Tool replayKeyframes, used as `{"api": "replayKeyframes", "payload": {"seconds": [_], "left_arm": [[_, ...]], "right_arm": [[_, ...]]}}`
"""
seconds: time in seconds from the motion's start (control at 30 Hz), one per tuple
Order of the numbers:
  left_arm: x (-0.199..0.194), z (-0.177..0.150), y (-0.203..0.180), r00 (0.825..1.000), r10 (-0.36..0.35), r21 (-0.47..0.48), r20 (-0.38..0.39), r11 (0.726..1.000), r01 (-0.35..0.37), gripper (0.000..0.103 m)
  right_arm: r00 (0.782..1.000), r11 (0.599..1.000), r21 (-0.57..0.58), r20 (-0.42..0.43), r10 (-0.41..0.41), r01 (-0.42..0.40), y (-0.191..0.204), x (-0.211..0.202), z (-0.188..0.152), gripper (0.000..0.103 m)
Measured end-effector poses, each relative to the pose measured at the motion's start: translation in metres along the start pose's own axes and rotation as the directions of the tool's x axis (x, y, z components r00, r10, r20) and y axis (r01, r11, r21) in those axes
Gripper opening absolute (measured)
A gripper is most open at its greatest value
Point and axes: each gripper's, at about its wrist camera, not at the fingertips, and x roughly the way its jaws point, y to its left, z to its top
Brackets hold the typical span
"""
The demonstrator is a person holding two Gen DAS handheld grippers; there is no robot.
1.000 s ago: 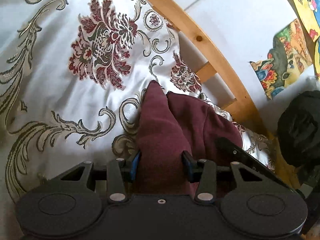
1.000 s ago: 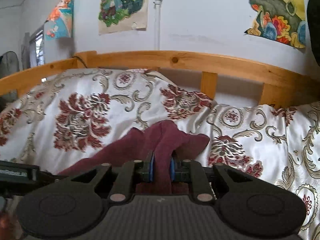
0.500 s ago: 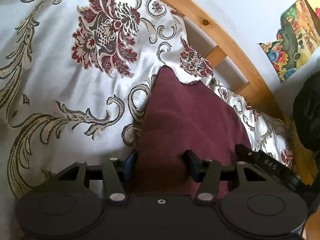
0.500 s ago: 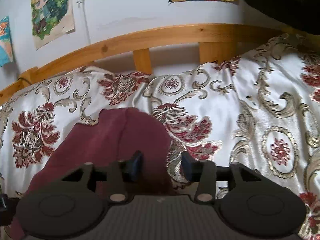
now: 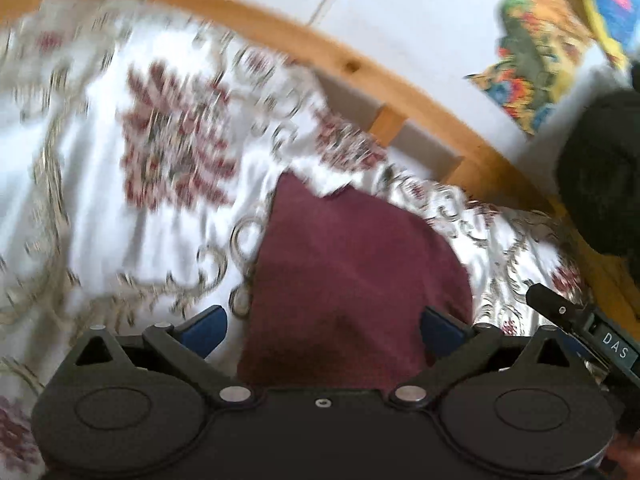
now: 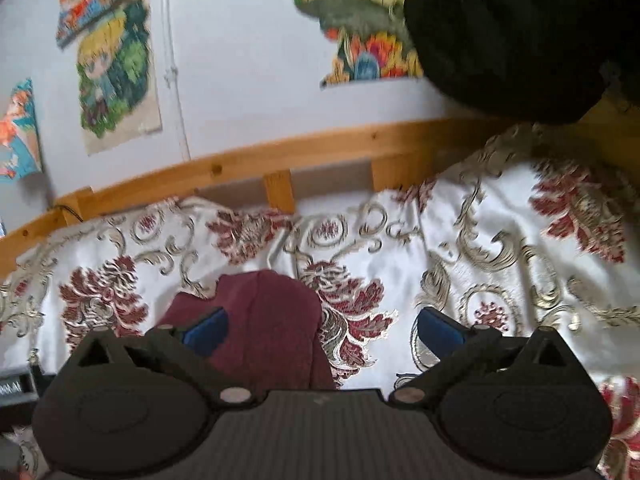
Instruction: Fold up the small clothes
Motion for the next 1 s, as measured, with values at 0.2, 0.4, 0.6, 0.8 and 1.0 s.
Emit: {"api": "replayKeyframes", "payload": {"seconds": [0.2, 0.4, 0.6, 0.8, 1.0], "left_arm": [[-0.039, 0.003, -0.013, 0.999, 0.008, 0.121, 0.032, 0.993, -0.011, 0.102], [-0.083, 0.003, -0.017, 0.997, 0.004, 0.171, 0.074, 0.985, -0.016, 0.102], [-0.129, -0.004, -0.017, 0.991, 0.005, 0.212, 0.133, 0.977, -0.033, 0.102], [-0.164, -0.015, -0.022, 0.986, -0.010, 0.262, 0.168, 0.964, -0.035, 0.102], [-0.194, -0.037, -0.023, 0.978, -0.027, 0.336, 0.206, 0.941, -0.045, 0.102]], "right_arm": [[0.999, 1.000, 0.023, 0.050, -0.008, 0.007, -0.002, -0.044, -0.012, 0.103], [0.989, 1.000, -0.007, 0.144, 0.008, -0.008, 0.006, -0.090, -0.007, 0.103], [0.981, 0.999, -0.048, 0.193, 0.033, -0.024, 0.017, -0.134, -0.016, 0.103], [0.977, 0.998, -0.052, 0.206, 0.044, -0.034, 0.024, -0.167, -0.028, 0.103], [0.977, 0.998, -0.055, 0.208, 0.035, -0.024, 0.031, -0.200, -0.043, 0.103]]}}
